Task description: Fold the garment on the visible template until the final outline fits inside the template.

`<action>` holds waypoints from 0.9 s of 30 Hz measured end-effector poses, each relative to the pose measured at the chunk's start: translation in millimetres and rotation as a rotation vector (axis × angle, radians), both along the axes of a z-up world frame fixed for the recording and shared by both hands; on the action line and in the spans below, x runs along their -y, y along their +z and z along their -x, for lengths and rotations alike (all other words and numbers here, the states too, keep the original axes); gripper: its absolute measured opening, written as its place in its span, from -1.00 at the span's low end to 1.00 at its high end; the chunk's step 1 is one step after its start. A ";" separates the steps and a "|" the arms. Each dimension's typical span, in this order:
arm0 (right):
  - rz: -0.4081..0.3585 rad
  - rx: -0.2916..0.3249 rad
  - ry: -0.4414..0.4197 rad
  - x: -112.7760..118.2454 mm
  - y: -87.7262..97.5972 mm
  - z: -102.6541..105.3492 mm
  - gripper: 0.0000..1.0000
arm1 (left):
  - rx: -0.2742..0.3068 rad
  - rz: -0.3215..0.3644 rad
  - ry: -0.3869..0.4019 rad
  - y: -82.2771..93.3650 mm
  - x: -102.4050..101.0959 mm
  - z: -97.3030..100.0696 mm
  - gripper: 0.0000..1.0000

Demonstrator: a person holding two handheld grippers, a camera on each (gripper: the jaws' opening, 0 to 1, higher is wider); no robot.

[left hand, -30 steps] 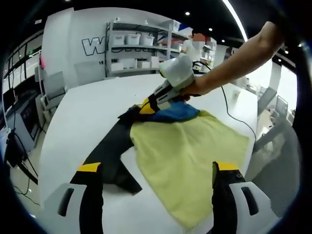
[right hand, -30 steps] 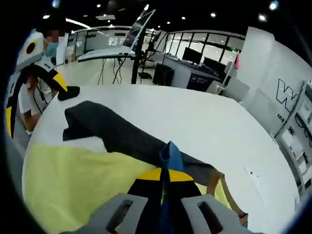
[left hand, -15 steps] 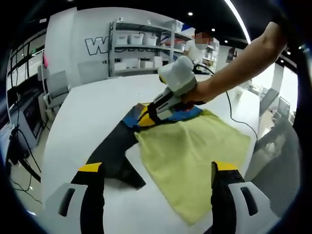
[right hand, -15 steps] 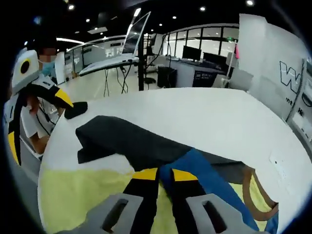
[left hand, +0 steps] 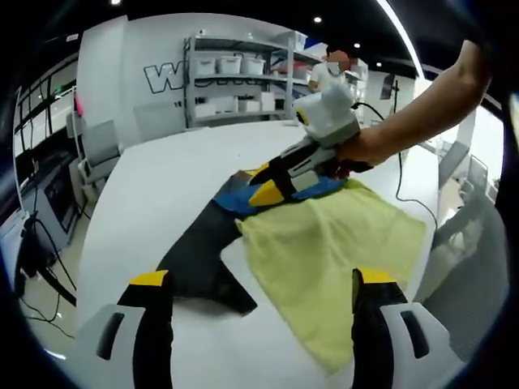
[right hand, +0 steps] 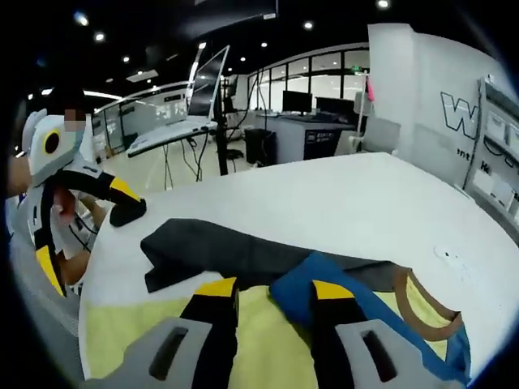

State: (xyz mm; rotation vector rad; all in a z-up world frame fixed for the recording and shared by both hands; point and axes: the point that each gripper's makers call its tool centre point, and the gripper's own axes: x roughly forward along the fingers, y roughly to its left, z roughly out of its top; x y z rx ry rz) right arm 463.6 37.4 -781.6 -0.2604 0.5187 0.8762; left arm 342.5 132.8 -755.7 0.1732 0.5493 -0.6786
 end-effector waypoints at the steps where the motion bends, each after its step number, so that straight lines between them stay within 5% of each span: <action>1: -0.001 0.004 -0.003 1.3 3.3 1.5 -0.34 | 0.002 -0.003 0.005 -0.1 -1.2 -0.9 0.83; 11: -0.005 0.045 -0.024 17.8 25.9 11.9 -0.08 | -0.007 -0.029 0.060 -9.7 -16.0 -8.1 0.67; 27: -0.040 0.114 -0.145 79.4 49.8 54.3 0.28 | -0.048 -0.097 0.082 -37.6 -16.3 -6.6 0.41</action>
